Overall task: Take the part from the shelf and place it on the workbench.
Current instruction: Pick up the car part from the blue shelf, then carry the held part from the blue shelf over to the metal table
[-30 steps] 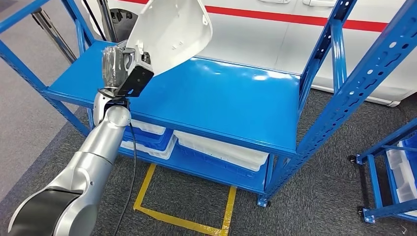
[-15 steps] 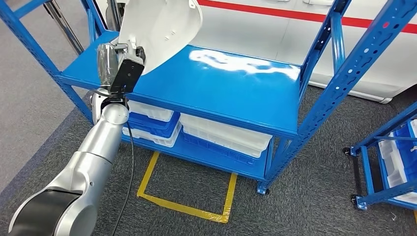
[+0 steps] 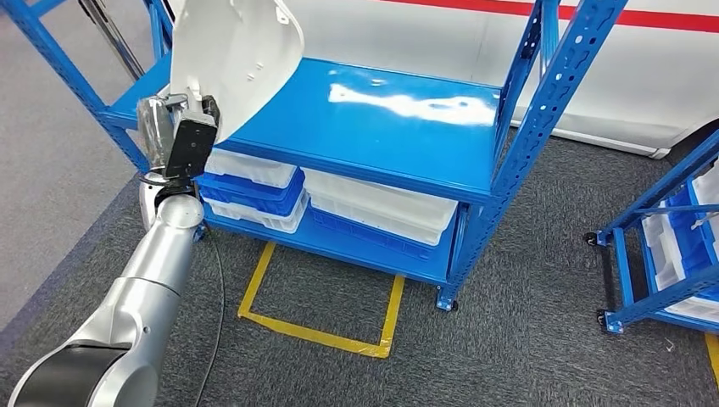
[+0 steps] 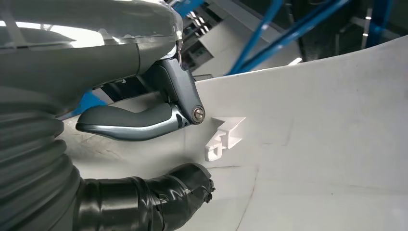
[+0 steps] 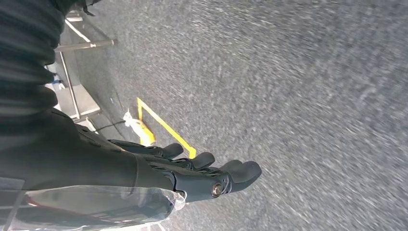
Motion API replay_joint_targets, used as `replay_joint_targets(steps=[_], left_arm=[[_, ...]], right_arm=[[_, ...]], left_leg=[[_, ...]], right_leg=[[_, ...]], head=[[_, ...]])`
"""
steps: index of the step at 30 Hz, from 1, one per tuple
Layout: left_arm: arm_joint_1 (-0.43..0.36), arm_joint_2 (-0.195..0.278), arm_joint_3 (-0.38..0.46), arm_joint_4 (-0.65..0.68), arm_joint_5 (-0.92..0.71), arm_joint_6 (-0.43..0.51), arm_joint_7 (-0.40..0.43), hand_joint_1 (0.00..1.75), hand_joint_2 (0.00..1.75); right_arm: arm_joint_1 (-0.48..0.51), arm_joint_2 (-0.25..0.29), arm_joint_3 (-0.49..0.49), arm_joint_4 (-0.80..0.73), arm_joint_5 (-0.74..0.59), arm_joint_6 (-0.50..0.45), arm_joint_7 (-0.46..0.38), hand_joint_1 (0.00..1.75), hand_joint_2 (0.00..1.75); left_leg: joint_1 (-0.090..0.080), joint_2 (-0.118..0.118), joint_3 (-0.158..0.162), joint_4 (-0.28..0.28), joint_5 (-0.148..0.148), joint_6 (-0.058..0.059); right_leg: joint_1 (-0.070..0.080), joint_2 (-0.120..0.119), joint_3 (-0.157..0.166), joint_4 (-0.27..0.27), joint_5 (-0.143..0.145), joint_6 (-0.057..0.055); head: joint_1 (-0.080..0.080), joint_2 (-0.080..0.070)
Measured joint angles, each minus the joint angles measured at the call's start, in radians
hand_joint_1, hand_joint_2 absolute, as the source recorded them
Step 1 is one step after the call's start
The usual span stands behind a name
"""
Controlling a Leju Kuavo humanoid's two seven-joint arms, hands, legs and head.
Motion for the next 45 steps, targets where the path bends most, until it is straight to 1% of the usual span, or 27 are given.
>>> replay_joint_targets(steps=[2,4,6,7,9,11,12,13,14,16,18,20,22,23,26,27,28,29,31,32,34,37,39,42,43,44,45], left_arm=[[0.002,0.004,0.007,-0.011,0.003,0.005,-0.002,1.75,1.75],[0.004,0.009,0.016,-0.021,0.006,0.009,-0.003,1.75,1.75],[0.010,0.013,0.023,-0.025,0.012,0.014,-0.005,1.75,1.75],[0.013,0.015,0.026,-0.027,0.015,0.016,-0.007,1.75,1.75],[0.020,0.018,0.033,-0.033,0.021,0.021,-0.010,1.75,1.75],[0.027,0.022,0.041,-0.038,0.023,0.024,-0.013,1.75,1.75],[0.033,0.024,0.044,-0.039,0.024,0.024,-0.013,1.75,1.75],[0.038,0.027,0.046,-0.039,0.025,0.024,-0.014,1.75,1.75],[0.043,0.029,0.046,-0.040,0.026,0.024,-0.014,1.75,1.75],[0.047,0.032,0.049,-0.043,0.027,0.025,-0.014,1.75,1.75],[0.048,0.037,0.053,-0.049,0.027,0.029,-0.015,1.75,1.75],[0.049,0.041,0.056,-0.054,0.028,0.033,-0.016,1.75,1.75],[0.053,0.048,0.063,-0.059,0.029,0.037,-0.018,1.75,1.75],[0.056,0.054,0.067,-0.062,0.030,0.039,-0.019,1.75,1.75],[0.067,0.077,0.082,-0.075,0.035,0.041,-0.020,1.75,1.75],[0.075,0.085,0.088,-0.080,0.037,0.041,-0.020,1.75,1.75],[0.084,0.092,0.094,-0.085,0.040,0.041,-0.019,1.75,1.75],[0.093,0.098,0.100,-0.088,0.043,0.041,-0.019,1.75,1.75],[0.102,0.106,0.111,-0.097,0.049,0.041,-0.019,1.75,1.75],[0.104,0.109,0.116,-0.102,0.052,0.041,-0.019,1.75,1.75],[0.108,0.117,0.126,-0.113,0.056,0.040,-0.020,1.75,1.75],[0.120,0.126,0.141,-0.129,0.083,0.022,-0.018,1.75,1.75],[0.126,0.126,0.153,-0.143,0.112,0.004,-0.013,1.75,1.75],[0.137,0.126,0.169,-0.154,0.133,-0.010,0.001,1.75,1.75],[0.143,0.126,0.174,-0.155,0.138,-0.013,0.008,1.75,1.75],[0.150,0.125,0.178,-0.156,0.142,-0.016,0.015,1.75,1.75],[0.157,0.125,0.182,-0.156,0.144,-0.017,0.021,1.75,1.75]], right_arm=[[0.000,0.001,-0.003,0.000,-0.001,0.001,-0.005,0.00,1.75],[0.000,0.001,-0.007,0.000,-0.002,0.002,-0.009,0.00,1.75],[0.000,0.001,-0.011,0.000,-0.003,0.004,-0.013,0.00,1.75],[0.000,0.001,-0.012,0.000,-0.003,0.006,-0.015,0.00,1.75],[0.001,0.001,-0.012,0.000,-0.005,0.013,-0.020,0.00,1.75],[0.002,0.001,-0.012,0.000,-0.005,0.019,-0.025,0.00,1.75],[0.002,0.001,-0.012,0.000,-0.005,0.020,-0.026,0.00,1.75],[0.002,0.001,-0.012,0.000,-0.005,0.021,-0.027,0.00,1.75],[0.002,0.001,-0.013,0.000,-0.005,0.021,-0.027,0.00,1.75],[0.000,0.000,-0.013,0.000,-0.005,0.021,-0.027,0.00,1.75],[-0.001,-0.002,-0.013,-0.001,-0.005,0.027,-0.029,0.00,1.75],[-0.001,-0.004,-0.013,-0.002,-0.010,0.046,-0.037,0.00,1.75],[-0.002,-0.004,-0.016,-0.001,-0.019,0.071,-0.051,0.00,1.75],[-0.002,-0.004,-0.018,-0.001,-0.023,0.084,-0.058,0.00,1.75],[-0.003,-0.005,-0.024,-0.001,-0.035,0.121,-0.081,0.00,1.75],[-0.003,-0.005,-0.028,-0.001,-0.040,0.134,-0.089,0.00,1.75],[-0.003,-0.005,-0.031,-0.001,-0.044,0.144,-0.095,0.00,1.75],[-0.002,-0.005,-0.034,-0.001,-0.047,0.152,-0.099,0.00,1.75],[-0.002,-0.005,-0.039,-0.001,-0.052,0.159,-0.101,0.00,1.75],[-0.003,-0.005,-0.039,-0.002,-0.053,0.161,-0.102,0.00,1.75],[-0.003,-0.006,-0.041,-0.002,-0.054,0.162,-0.106,0.00,1.75],[-0.001,-0.006,-0.044,-0.002,-0.054,0.164,-0.109,0.00,1.75],[0.000,-0.006,-0.046,-0.002,-0.055,0.167,-0.110,0.00,1.75],[0.002,-0.005,-0.047,-0.002,-0.059,0.187,-0.125,0.00,1.75],[0.002,-0.005,-0.047,-0.002,-0.060,0.193,-0.132,0.00,1.75],[0.002,-0.005,-0.047,-0.002,-0.061,0.197,-0.139,0.00,1.75],[0.002,-0.005,-0.048,-0.002,-0.063,0.198,-0.144,0.00,1.75]], left_leg=[[-0.002,-0.001,0.107,-0.145,0.001,0.006],[-0.007,-0.004,0.159,-0.230,-0.021,0.018],[-0.008,-0.004,0.155,-0.244,-0.007,0.034],[-0.006,-0.002,0.151,-0.250,0.005,0.044],[-0.004,0.003,0.132,-0.260,0.035,0.063],[-0.010,0.004,0.103,-0.259,0.058,0.072],[-0.013,0.004,0.088,-0.257,0.068,0.073],[-0.016,0.004,0.073,-0.254,0.077,0.073],[-0.018,0.003,0.058,-0.250,0.085,0.072],[-0.021,0.003,0.032,-0.239,0.098,0.069],[-0.022,0.005,0.016,-0.233,0.111,0.062],[-0.019,0.006,0.009,-0.236,0.128,0.051],[-0.016,0.004,0.000,-0.235,0.129,0.040],[-0.016,0.002,-0.008,-0.219,0.106,0.035],[-0.005,-0.001,-0.047,-0.067,-0.026,0.016],[0.000,-0.001,-0.055,-0.011,-0.052,0.009],[0.005,0.000,-0.052,0.023,-0.055,0.002],[0.011,0.000,-0.036,0.027,-0.037,-0.005],[0.022,0.000,0.040,-0.062,0.008,-0.020],[0.023,-0.001,0.088,-0.131,0.010,-0.025],[0.022,-0.004,0.143,-0.221,-0.012,-0.018],[0.016,-0.005,0.135,-0.233,-0.009,0.016],[0.014,-0.003,0.122,-0.234,0.007,0.039],[0.005,-0.008,0.097,-0.233,0.029,0.056],[0.000,-0.012,0.089,-0.233,0.035,0.058],[-0.004,-0.018,0.082,-0.233,0.040,0.059],[-0.009,-0.024,0.076,-0.232,0.045,0.060]], right_leg=[[0.000,-0.001,-0.022,0.003,0.020,0.010],[0.000,-0.002,-0.026,-0.002,0.040,0.023],[0.000,-0.001,-0.025,-0.014,0.058,0.036],[0.000,0.000,-0.029,-0.011,0.048,0.041],[0.000,0.003,-0.052,0.050,-0.030,0.045],[0.001,0.004,-0.081,0.175,-0.127,0.046],[0.001,0.004,-0.087,0.231,-0.147,0.047],[0.001,0.004,-0.081,0.261,-0.144,0.046],[0.002,0.004,-0.059,0.257,-0.125,0.044],[0.009,0.006,0.031,0.154,-0.089,0.032],[0.017,0.007,0.114,0.029,-0.096,0.019],[0.025,0.006,0.138,-0.023,-0.100,0.013],[0.021,0.003,0.131,-0.037,-0.078,0.003],[0.018,0.000,0.124,-0.045,-0.065,-0.003],[0.014,-0.003,0.093,-0.052,-0.032,-0.014],[0.013,-0.004,0.080,-0.051,-0.022,-0.012],[0.011,-0.004,0.067,-0.049,-0.013,-0.010],[0.007,-0.005,0.052,-0.046,-0.004,-0.006],[-0.001,-0.006,0.021,-0.033,0.011,0.007],[-0.003,-0.007,0.007,-0.024,0.017,0.015],[-0.001,-0.008,-0.009,-0.014,0.029,0.030],[-0.003,-0.007,-0.017,-0.014,0.041,0.049],[-0.006,-0.006,-0.041,0.038,-0.006,0.055],[-0.001,-0.003,-0.100,0.226,-0.129,0.051],[0.002,-0.002,-0.103,0.261,-0.144,0.047],[0.006,0.000,-0.088,0.260,-0.142,0.040],[0.012,0.006,-0.053,0.219,-0.123,0.030]], head=[[0.000,0.000],[0.001,0.000],[0.003,0.000],[0.003,0.000],[0.006,0.000],[0.008,0.000],[0.008,0.000],[0.008,0.000],[0.008,0.000],[0.008,0.000],[0.008,0.000],[0.009,0.000],[0.011,0.000],[0.012,0.000],[0.014,0.000],[0.014,0.000],[0.014,0.000],[0.014,0.000],[0.014,0.000],[0.014,0.000],[0.015,0.000],[0.018,0.000],[0.019,0.000],[0.019,0.000],[0.019,0.000],[0.019,0.000],[0.019,0.000]])
